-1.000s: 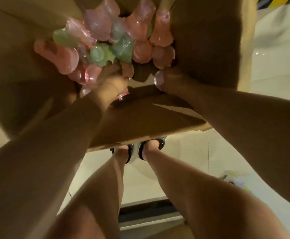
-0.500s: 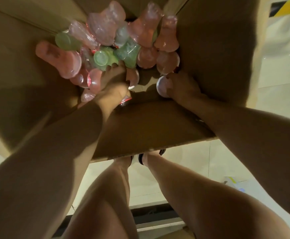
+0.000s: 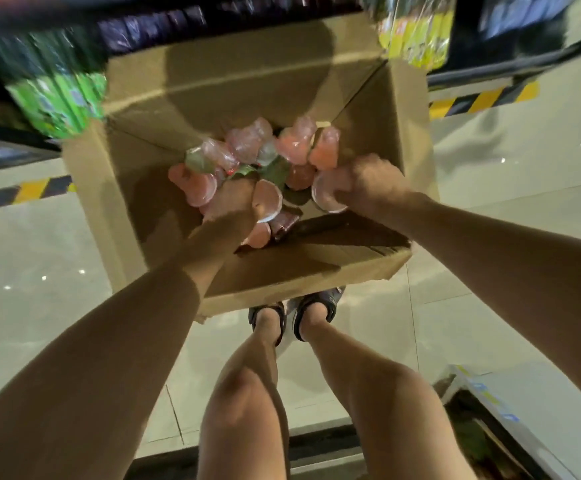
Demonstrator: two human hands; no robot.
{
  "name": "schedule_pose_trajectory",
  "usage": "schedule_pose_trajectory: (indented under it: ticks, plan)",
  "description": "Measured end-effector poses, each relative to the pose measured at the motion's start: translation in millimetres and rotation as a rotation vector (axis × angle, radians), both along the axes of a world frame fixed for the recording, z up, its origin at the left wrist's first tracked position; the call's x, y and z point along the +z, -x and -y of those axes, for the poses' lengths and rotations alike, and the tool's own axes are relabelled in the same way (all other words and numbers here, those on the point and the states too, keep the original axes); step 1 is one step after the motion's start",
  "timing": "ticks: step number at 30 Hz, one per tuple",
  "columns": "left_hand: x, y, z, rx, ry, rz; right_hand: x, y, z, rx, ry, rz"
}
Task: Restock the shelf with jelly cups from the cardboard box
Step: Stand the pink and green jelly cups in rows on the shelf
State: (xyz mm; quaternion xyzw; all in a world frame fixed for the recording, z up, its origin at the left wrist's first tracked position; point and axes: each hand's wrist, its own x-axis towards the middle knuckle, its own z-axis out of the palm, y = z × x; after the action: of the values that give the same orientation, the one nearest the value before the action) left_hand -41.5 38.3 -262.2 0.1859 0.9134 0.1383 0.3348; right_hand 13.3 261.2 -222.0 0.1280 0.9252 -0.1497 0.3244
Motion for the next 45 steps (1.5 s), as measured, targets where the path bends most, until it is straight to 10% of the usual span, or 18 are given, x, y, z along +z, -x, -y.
schedule_pose_trajectory:
  ticks: [20,45]
  plan:
    - [307,47,13,-0.059,-0.075,-0.152,321,35,5,0.260,-0.085,-0.218]
    - [865,68,-56,-0.303,-0.120,-0.559,841,23,-39,0.267,-0.150,-0.672]
